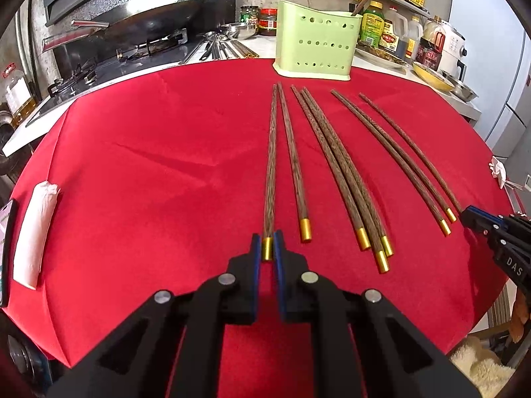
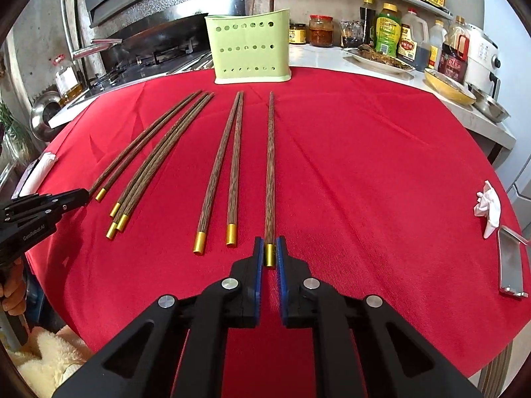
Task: Organize utensils
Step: 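Close the left tool on a chopstick while the right tool grips another, then lift the left tool's chopstick upright toward the green holder while the right tool carries its own, then lower the left tool's chopstick into the green holder while the right tool inserts its own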
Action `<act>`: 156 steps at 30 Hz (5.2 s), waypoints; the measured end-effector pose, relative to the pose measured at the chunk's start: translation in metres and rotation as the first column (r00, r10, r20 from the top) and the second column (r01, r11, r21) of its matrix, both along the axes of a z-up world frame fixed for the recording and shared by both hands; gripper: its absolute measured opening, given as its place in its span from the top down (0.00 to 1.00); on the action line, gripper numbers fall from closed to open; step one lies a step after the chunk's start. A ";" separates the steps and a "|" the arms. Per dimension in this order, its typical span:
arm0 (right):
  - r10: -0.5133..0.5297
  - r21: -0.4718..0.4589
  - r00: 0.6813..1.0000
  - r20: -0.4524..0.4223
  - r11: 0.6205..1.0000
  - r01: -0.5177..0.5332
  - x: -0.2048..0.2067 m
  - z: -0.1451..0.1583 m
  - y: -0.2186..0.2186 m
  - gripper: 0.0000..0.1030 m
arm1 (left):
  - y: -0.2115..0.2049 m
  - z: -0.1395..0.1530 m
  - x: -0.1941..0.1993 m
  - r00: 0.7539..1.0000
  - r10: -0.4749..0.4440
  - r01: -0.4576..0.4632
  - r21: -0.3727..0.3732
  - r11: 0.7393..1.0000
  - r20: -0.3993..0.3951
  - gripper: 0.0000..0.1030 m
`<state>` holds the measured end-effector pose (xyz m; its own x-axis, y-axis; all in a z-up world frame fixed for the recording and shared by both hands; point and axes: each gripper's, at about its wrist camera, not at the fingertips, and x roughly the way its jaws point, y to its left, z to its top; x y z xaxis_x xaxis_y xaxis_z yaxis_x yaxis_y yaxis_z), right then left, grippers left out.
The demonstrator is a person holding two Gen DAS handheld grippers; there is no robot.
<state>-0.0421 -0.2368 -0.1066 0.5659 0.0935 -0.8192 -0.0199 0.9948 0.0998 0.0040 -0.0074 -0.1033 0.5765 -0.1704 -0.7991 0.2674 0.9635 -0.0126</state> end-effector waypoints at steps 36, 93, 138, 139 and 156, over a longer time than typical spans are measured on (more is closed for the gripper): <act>-0.012 -0.007 0.998 0.064 1.000 0.013 -0.012 0.006 0.004 0.93 | -0.002 0.004 -0.006 0.998 -0.056 0.056 -0.003 0.998 0.012 0.93; -0.039 -0.057 0.900 0.435 0.996 0.070 0.077 0.194 -0.023 0.93 | 0.002 0.204 0.069 0.903 -0.027 0.067 -0.079 0.995 0.430 0.93; 0.043 -0.020 0.905 0.424 0.999 -0.038 0.112 0.171 0.006 0.93 | -0.041 0.196 0.085 0.891 -0.089 0.147 -0.097 0.984 0.446 0.93; 0.050 -0.025 0.895 0.442 0.999 -0.043 0.115 0.178 0.008 0.93 | -0.043 0.204 0.087 0.882 -0.091 0.156 -0.104 0.982 0.462 0.93; 0.009 -0.019 0.808 0.590 1.000 0.003 0.227 0.249 0.000 0.93 | -0.092 0.265 0.189 0.847 -0.066 0.165 -0.144 0.976 0.527 0.93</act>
<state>0.1852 -0.2364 0.1427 0.9404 0.0843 -0.3294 -0.0719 0.9962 0.0496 0.1929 -0.0992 0.1616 0.8634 -0.3714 -0.3413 0.3923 0.9198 -0.0085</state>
